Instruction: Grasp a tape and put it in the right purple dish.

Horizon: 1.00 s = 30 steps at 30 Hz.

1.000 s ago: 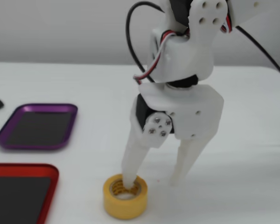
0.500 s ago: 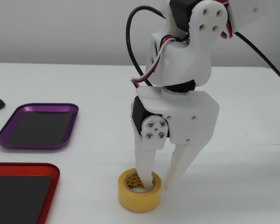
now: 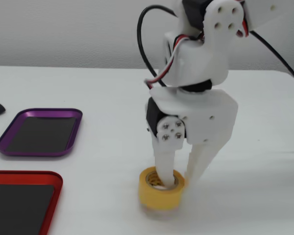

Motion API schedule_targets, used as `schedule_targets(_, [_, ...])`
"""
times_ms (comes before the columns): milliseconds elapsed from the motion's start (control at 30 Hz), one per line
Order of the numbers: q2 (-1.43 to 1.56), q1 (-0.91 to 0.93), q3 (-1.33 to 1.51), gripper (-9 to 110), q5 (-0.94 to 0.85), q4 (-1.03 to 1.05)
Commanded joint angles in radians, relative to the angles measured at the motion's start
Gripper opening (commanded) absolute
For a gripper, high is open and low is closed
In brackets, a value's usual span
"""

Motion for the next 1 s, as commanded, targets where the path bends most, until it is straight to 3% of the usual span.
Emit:
schedule_targets(0, [0.235,-0.002,-0.005,-1,-0.044,0.025])
schedule_targets(167, [0.512,0.089,0.081,-1,-0.130,-0.009])
schedule_targets(400, [0.704,0.273,0.336,-1,-0.308,-0.348])
schedule_targets(667, [0.661,0.396,0.560,-1,-0.339,-0.841])
schedule_targets(967, [0.316,0.453,0.337,-1,-0.268,-0.871])
